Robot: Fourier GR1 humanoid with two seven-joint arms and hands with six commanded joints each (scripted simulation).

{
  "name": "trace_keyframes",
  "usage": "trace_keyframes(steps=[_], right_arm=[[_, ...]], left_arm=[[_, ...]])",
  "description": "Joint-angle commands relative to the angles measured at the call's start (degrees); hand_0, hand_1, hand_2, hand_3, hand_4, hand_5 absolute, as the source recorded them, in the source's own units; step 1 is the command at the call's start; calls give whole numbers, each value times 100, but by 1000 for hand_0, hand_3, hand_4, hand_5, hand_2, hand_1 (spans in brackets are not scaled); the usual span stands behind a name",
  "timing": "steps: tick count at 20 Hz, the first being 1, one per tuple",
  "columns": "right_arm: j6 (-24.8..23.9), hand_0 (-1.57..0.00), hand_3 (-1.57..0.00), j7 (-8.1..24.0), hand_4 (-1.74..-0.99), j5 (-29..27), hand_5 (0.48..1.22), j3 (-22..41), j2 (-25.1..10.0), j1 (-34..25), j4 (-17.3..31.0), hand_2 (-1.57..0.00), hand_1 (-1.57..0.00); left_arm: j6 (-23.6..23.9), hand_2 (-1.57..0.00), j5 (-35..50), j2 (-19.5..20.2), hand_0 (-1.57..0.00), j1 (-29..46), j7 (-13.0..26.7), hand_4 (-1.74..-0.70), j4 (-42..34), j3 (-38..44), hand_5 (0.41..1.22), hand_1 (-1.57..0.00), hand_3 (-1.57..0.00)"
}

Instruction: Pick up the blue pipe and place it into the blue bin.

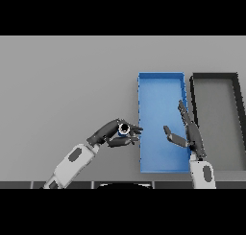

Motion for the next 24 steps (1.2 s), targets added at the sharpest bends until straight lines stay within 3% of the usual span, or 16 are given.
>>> trace_keyframes(steps=[1,6,9,13,18,24], right_arm=[[295,1,1,65,-1197,-363,604,-29,-68,-5,-99,1,1],[1365,1,1,895,-1250,-1513,532,104,-808,-419,-937,1,1],[1673,1,1,1396,-1286,-1729,520,452,-1071,-757,-1422,1,1],[1960,1,1,1962,-1297,-2134,522,747,-1307,-1368,-1692,1,1],[2211,1,1,2334,-1304,-2187,532,1206,-1229,-2203,-1606,1,1],[2419,1,1,2677,-1241,-2188,532,1595,-847,-2986,-1111,1,1]], left_arm=[[-8,-1571,30,13,-1571,16,10,-1731,-95,-7,1221,-1571,-1438],[-2,-1571,-39,-30,-1571,-23,136,-1731,-30,-54,1221,-1571,-1440],[25,-1571,-18,-73,-1571,12,134,-1731,-54,-55,1221,-1571,-1439],[44,-1571,-91,-60,-1571,-44,197,-1732,-3,-43,1221,-1571,-1437],[-28,-1571,-78,-47,-1571,-23,109,-1732,37,-42,1221,-1571,-1437],[-187,-1571,31,-134,-1571,-140,-59,-1732,223,36,1221,-1571,-1494]])
